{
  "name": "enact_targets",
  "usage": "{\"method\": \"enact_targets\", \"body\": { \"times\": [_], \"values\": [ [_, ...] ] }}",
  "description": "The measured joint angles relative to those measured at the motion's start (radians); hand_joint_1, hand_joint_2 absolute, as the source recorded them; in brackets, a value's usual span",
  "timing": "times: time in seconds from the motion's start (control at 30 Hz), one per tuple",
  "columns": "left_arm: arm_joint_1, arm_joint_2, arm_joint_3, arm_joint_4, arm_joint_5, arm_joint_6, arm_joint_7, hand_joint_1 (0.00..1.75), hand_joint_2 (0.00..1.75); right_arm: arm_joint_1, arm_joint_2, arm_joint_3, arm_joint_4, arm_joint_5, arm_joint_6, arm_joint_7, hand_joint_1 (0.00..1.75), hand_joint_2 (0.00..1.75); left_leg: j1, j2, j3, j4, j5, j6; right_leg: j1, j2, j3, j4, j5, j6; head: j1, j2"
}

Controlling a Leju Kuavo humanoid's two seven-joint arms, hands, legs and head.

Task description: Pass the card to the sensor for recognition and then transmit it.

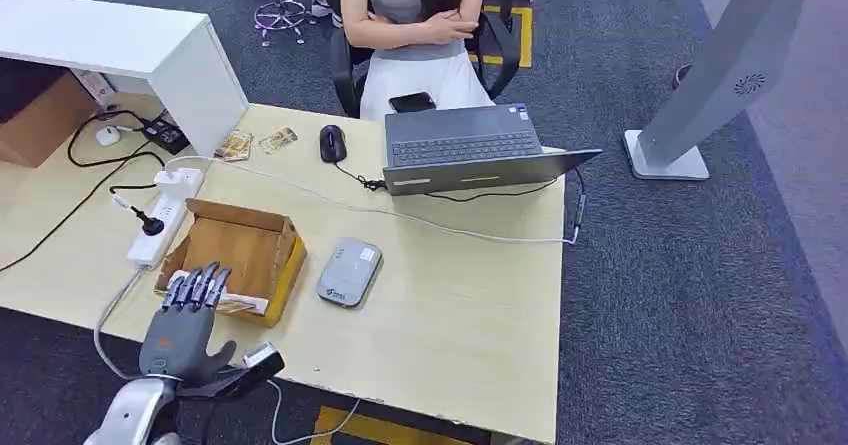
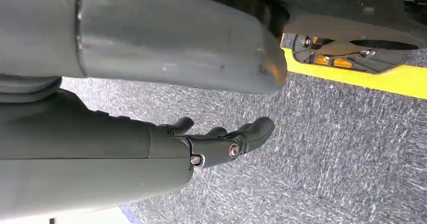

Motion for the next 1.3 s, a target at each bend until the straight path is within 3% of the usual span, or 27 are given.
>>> {"method": "enact_targets", "body": {
  "times": [0.9,0.93,0.97,1.3],
  "values": [
    [-0.002,0.002,0.023,0.005,0.011,-0.005,0.0,0.0,1.75,0.0,0.0,0.001,0.0,0.003,0.002,0.0,0.0,0.0,0.0,0.0,0.0,0.0,0.0,0.0,0.0,0.0,0.0,0.0,0.0,0.0,0.0,0.0],
    [-0.002,0.002,0.023,0.005,0.01,-0.005,0.0,0.47,1.75,0.0,0.0,0.001,0.0,0.003,0.002,0.0,0.0,0.0,0.0,0.0,0.0,0.0,0.0,0.0,0.0,0.0,0.0,0.0,0.0,0.0,0.0,0.0],
    [-0.002,0.002,0.023,0.005,0.01,-0.004,0.0,1.75,1.75,0.0,0.0,0.001,0.0,0.003,0.002,0.0,0.0,0.0,0.0,0.0,0.0,0.0,0.0,0.0,0.0,0.0,0.0,0.0,0.0,0.0,0.0,0.0],
    [0.0,0.002,0.023,0.005,0.024,0.009,-0.014,1.75,1.75,0.0,0.0,0.001,0.0,0.008,0.008,0.0,0.0,0.0,0.0,0.0,0.0,0.0,0.0,0.0,0.0,0.0,0.0,0.0,0.0,0.0,0.0,0.0]
  ]
}}
